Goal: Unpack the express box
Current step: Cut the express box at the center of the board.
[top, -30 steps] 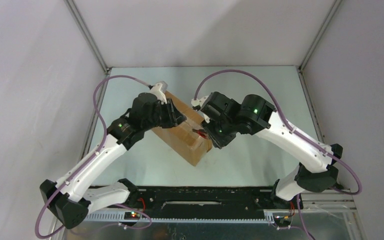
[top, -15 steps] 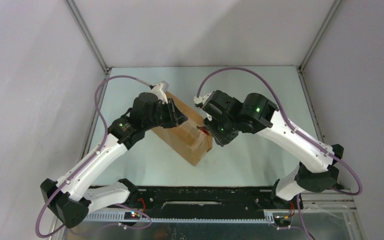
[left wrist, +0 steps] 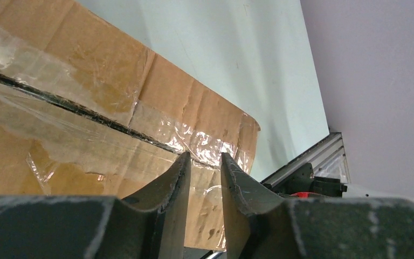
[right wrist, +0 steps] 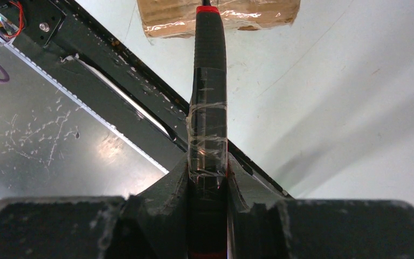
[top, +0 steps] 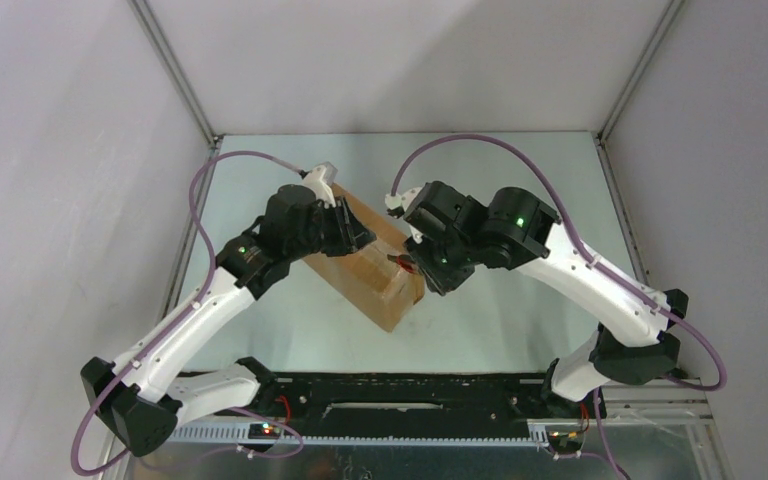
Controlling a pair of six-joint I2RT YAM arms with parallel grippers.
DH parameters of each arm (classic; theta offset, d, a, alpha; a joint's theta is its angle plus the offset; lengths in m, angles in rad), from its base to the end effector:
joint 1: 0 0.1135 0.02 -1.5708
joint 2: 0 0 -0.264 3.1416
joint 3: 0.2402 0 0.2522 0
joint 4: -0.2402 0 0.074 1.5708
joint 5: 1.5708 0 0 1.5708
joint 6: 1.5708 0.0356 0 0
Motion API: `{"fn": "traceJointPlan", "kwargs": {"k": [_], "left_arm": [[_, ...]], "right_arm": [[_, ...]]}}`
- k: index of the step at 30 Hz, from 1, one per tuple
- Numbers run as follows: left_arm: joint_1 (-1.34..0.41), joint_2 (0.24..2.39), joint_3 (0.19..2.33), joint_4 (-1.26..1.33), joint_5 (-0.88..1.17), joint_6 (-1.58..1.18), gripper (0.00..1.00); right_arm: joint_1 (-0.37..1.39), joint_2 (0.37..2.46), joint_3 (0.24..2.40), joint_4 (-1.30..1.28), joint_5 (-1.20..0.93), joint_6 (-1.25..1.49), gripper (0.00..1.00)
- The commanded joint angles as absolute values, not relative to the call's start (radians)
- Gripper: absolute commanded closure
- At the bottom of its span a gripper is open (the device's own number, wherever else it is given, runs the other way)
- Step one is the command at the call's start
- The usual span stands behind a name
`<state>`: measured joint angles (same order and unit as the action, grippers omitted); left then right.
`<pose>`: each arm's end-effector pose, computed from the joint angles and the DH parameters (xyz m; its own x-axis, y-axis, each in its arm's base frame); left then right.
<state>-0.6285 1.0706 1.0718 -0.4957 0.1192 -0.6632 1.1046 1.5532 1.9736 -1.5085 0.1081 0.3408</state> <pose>0.1872 -0.1413 0.3536 -0.7140 -0.2367 -0.6589 0.2904 0.7562 -0.5864 0.1227 0.2352 0.4353 -0.6646 -0.5814 -0.4694 -0.6827 0.7278 0.0651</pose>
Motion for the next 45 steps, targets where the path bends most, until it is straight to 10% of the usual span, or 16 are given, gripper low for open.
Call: {"fn": "traceJointPlan", "kwargs": {"k": [1, 22, 33, 45], "left_arm": [[-0.634, 1.057, 1.075, -0.472, 0.143, -0.678, 0.69], [-0.742, 1.065, 0.983, -0.289, 0.242, -0.838, 0.7], [-0.787, 1.045, 0.759, -0.229, 0.135, -0.924, 1.0], [-0.814, 1.059, 0.761, -0.262, 0.042, -0.853, 1.0]], "right_arm": [[1.112, 1.532, 1.974, -1.497, 0.103, 0.351, 1.0], [1.102, 1.554, 1.898, -1.471, 0.115, 0.342, 1.0], [1.082, 1.583, 1.921, -1.448, 0.108, 0.344, 1.0], [1.11, 1.645, 2.023, -1.425, 0.225, 0.375, 1.0]]}}
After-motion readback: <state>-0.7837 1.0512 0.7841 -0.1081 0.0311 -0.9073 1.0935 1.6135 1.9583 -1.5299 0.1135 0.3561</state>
